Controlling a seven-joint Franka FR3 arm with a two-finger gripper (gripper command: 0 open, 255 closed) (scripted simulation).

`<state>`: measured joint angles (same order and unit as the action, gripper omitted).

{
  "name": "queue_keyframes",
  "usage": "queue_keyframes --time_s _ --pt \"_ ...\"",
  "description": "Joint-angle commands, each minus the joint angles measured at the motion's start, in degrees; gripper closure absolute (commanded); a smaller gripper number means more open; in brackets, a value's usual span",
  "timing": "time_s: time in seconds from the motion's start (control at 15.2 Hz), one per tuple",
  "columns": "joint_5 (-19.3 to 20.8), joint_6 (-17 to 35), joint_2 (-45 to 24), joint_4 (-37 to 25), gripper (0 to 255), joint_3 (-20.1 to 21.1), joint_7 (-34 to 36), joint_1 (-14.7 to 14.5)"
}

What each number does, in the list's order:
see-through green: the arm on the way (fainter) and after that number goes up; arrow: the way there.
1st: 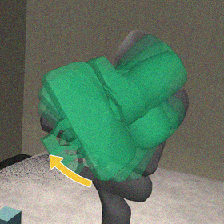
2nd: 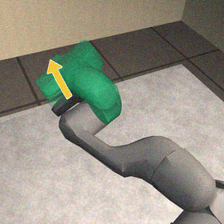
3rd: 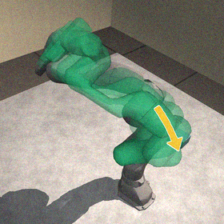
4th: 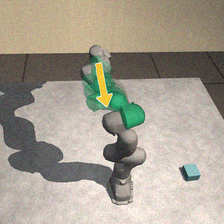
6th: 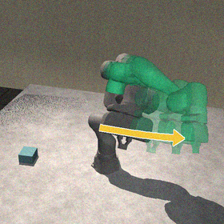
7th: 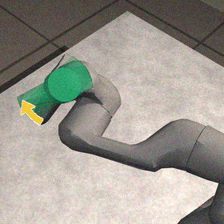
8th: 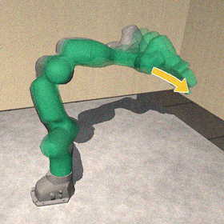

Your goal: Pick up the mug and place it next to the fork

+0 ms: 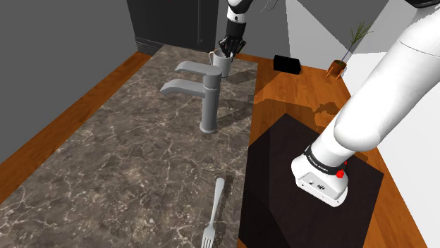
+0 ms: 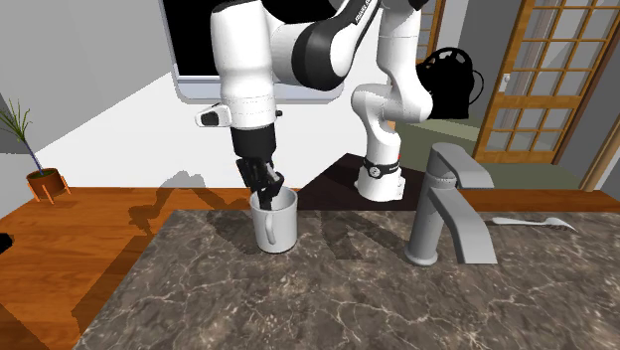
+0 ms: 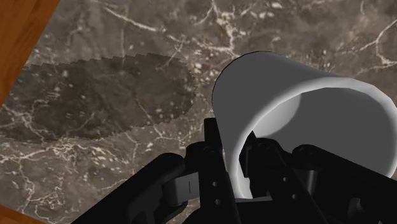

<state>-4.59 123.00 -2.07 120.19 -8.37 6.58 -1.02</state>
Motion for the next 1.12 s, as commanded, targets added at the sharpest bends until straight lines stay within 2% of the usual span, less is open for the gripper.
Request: queue_keyframes --time_s 0.0,1.06 --pt "0.22 -1.49 0.78 -0.71 255 -0.04 0.14 0.03" --pt "1.14 -13.4 4.07 -9.41 255 -0.03 1.29 0.02"
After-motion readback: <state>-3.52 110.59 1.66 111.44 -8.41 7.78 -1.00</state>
